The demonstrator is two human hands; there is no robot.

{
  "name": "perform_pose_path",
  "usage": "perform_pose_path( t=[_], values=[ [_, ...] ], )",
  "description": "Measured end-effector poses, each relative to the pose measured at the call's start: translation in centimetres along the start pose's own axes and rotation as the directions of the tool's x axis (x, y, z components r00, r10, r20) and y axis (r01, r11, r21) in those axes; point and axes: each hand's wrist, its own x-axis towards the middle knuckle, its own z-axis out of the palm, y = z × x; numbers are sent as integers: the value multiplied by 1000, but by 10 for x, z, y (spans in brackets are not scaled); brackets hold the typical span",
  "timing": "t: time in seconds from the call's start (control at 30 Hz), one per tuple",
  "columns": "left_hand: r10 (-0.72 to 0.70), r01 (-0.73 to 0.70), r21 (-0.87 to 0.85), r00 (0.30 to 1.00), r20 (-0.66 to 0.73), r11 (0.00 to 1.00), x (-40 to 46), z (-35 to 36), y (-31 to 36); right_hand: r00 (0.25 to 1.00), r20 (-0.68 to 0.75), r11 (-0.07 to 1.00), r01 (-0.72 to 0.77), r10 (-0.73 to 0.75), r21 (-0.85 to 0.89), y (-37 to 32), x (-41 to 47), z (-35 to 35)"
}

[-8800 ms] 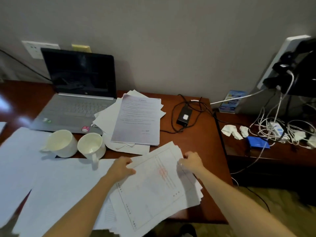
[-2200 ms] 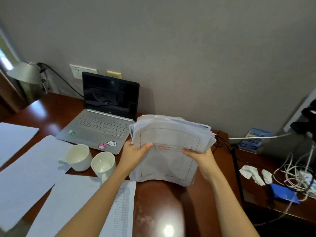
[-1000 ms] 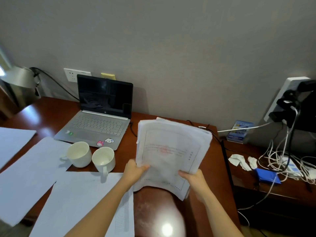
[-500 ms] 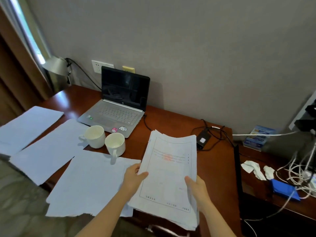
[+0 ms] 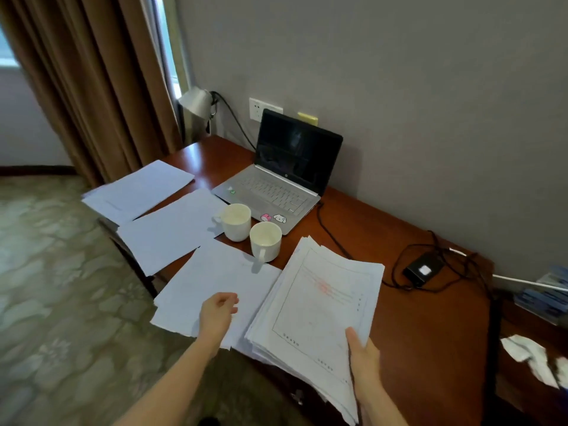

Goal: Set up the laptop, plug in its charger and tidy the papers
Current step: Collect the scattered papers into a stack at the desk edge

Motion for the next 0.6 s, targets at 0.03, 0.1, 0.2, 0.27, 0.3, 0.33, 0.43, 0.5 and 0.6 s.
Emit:
perform_pose_path(
  t=[0.03,0.1,0.2,0.27,0.3,0.33,0.43,0.5,0.6],
  values=[
    [-2,5,44,998,-62,999,5,-9,-4,1000,-15,1000,-24,24,12,6,-2,6],
    [-1,24,137,986,-165,990,14,-26,-8,997,-45,998,-61,62,35,16,-7,21],
    [-3,74,316,976,-219,946,34,-53,-11,992,-96,995,-78,84,68,30,-16,46],
    [-60,157,436,972,-228,886,54,-69,-12,986,-132,991,-86,99,101,35,-23,64],
    [-106,211,478,966,-237,853,65,-75,-11,981,-160,988,-90,110,127,37,-27,72],
    [-160,268,491,955,-251,829,76,-81,-12,972,-200,984,-91,121,153,38,-30,81],
    [-333,387,387,921,-201,837,108,-92,-19,930,-340,978,-78,141,193,41,-37,106],
    [-380,384,332,921,-79,862,125,-96,-25,893,-425,975,-63,150,213,41,-41,127],
    [-368,314,441,929,41,841,149,-101,-28,841,-515,967,-35,165,254,40,-53,168]
  ],
)
